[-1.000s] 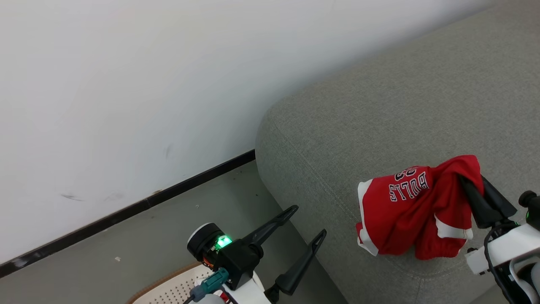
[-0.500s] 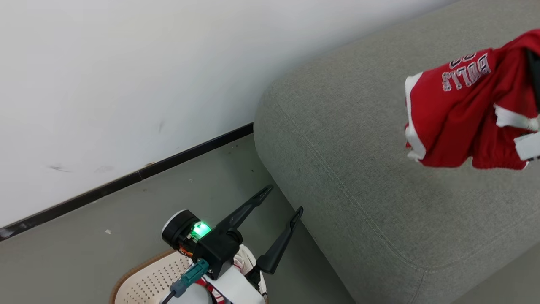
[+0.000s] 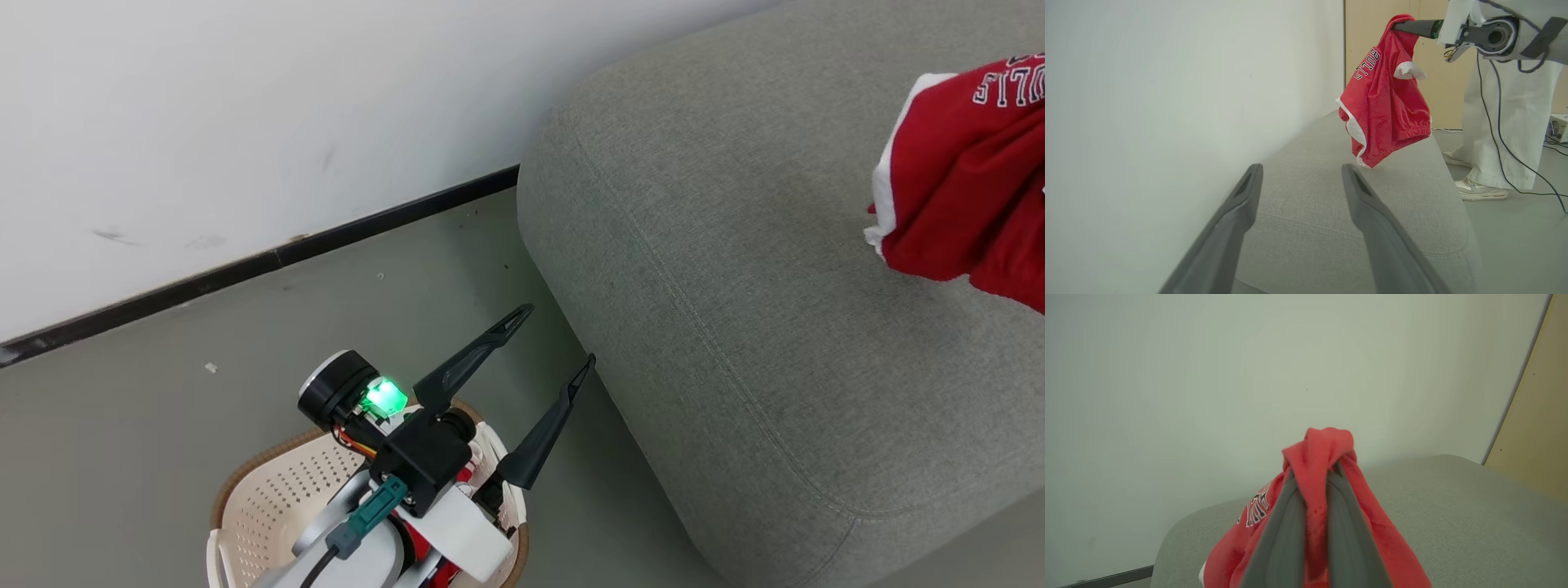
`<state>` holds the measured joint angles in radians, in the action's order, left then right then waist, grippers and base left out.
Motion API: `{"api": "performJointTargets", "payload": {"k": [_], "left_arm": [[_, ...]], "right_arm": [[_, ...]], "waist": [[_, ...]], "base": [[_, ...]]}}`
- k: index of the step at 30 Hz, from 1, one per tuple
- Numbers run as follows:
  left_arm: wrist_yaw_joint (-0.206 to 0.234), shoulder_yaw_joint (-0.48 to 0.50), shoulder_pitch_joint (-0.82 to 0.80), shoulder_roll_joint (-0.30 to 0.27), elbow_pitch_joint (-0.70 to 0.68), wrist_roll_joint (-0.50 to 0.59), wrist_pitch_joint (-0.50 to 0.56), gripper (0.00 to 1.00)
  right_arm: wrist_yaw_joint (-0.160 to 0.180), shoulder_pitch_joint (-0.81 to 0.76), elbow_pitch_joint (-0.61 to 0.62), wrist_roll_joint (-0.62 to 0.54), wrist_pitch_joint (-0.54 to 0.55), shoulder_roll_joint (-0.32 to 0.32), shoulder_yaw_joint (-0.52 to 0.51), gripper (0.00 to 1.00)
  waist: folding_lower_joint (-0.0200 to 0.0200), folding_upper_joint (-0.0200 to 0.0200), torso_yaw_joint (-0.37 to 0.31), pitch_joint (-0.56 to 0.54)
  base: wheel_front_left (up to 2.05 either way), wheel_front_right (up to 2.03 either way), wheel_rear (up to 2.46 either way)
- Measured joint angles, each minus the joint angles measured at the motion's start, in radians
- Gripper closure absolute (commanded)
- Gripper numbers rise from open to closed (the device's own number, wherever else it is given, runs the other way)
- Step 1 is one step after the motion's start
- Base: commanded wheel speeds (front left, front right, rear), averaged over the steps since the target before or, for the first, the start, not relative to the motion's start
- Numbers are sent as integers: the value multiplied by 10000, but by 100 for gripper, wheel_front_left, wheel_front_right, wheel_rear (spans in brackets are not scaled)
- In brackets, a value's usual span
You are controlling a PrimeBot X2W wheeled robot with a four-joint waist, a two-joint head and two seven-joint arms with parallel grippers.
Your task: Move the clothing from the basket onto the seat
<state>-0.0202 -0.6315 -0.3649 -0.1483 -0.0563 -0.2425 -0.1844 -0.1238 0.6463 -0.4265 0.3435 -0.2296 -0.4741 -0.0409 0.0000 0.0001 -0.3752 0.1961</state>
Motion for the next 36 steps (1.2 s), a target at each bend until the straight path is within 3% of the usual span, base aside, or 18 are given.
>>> {"api": "performJointTargets", "payload": {"k": [7,19,31,32,33,36], "left_arm": [[-12,-288,-255,-50,-376,113,362,0],[-278,-510,-1012,-67,-692,362,763,0],[-454,-533,-1599,-121,-761,472,823,0],[-454,-502,-1635,-130,-769,512,823,0],[-454,-454,-1644,-157,-769,518,821,0],[-485,-399,-1650,-238,-660,516,803,0]], "right_arm": [[0,168,-909,-196,-105,109,-314,100],[0,-333,-2165,-102,-180,1356,-865,100],[0,-332,-1546,-102,-182,1827,-1319,99],[0,-338,-1488,-104,-182,1866,-1327,69],[0,-341,-1394,-109,-182,1914,-1310,56],[0,-495,-1246,-194,-182,2033,-1323,0]], "waist": [[0,0,329,653],[1,0,746,1807],[0,0,860,2553],[0,0,856,2608],[0,-1,845,2661],[1,0,777,2709]], "base": [[0,0,0],[0,0,0],[0,0,0],[0,0,0],[0,0,0],[0,0,0]]}}
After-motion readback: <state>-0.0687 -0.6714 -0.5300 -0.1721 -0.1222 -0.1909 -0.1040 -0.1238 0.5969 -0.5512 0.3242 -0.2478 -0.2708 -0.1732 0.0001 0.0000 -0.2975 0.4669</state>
